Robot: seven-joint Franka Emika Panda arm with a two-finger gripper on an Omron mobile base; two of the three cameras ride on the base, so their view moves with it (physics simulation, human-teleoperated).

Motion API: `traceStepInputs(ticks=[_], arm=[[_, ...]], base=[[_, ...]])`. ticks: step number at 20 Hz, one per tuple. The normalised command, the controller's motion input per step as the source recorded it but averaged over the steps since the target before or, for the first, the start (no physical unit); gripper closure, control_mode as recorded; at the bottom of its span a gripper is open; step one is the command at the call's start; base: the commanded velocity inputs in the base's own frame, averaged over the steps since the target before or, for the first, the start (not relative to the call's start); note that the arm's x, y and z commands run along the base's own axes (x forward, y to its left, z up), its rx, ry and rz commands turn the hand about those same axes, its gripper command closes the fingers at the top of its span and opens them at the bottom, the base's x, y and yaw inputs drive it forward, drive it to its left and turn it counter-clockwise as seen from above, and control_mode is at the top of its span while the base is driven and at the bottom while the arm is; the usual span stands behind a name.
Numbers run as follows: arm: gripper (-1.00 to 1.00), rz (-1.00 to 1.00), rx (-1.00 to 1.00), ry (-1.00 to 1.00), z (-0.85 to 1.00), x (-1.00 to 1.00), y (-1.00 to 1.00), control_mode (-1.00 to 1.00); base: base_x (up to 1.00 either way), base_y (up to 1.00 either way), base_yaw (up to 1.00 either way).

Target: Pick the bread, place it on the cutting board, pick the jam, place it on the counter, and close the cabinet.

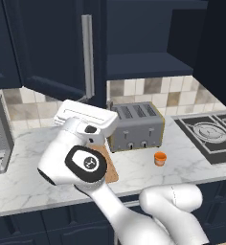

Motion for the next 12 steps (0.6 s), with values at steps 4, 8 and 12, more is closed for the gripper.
traceStepInputs(ticks=[4,8,12], arm=[[-1.0,-0.06,0.0,0.0,0.0,0.33,-0.15,-1.0],[-1.0,0.0,0.0,0.0,0.0,0.41,-0.2,-1.0],[-1.0,0.0,0.01,0.0,0.0,0.47,-0.24,-1.0]], base=[[0.0,0.0,0.0],[0.0,0.0,0.0],[0.0,0.0,0.0]])
